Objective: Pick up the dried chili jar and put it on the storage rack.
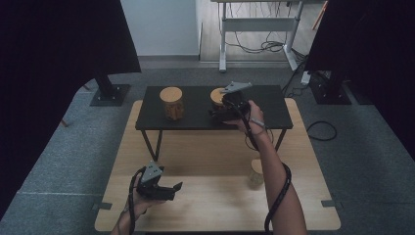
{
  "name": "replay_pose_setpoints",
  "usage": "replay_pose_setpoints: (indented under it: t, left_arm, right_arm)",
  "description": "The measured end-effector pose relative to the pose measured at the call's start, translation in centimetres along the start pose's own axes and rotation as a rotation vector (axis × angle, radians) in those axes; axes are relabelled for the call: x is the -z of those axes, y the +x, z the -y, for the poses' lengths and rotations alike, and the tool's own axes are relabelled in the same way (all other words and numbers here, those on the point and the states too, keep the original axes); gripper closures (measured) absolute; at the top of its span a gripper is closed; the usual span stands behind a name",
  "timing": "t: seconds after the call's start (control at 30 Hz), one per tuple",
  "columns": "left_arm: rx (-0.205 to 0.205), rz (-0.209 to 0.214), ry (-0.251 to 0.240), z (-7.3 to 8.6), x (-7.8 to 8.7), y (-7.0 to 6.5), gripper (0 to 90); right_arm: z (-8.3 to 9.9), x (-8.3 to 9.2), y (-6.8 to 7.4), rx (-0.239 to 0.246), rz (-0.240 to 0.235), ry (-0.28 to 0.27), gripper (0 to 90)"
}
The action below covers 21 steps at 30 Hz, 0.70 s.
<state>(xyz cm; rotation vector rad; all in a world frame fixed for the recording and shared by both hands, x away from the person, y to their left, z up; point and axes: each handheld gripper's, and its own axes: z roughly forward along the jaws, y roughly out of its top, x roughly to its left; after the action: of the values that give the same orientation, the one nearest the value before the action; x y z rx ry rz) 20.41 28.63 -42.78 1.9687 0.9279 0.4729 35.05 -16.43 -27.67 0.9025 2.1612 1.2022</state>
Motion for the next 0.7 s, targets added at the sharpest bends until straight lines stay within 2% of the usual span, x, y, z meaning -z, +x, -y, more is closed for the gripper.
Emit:
replay_pose_setpoints:
  t: [0.2,0.33,0.43,0.7]
  left_arm:
    - [0.006,0.011,-0.005,0.0,0.1,0.1,5.4]
    - [0.010,0.002,-0.004,0.0,0.2,0.3,5.4]
    - [0.017,-0.006,-0.007,0.1,0.3,0.4,5.4]
    - [0.014,-0.014,-0.007,0.1,0.4,0.5,5.4]
  right_arm:
    - [0.6,0.7,0.3,-0.026,0.022,-0.033,9.1]
    - [1.0,1.2,0.2,-0.043,0.019,-0.044,7.9]
    - [1.3,1.5,0.4,-0.032,0.014,-0.041,6.6]
    - [2.6,2.4,1.0,-0.061,0.045,-0.054,5.6]
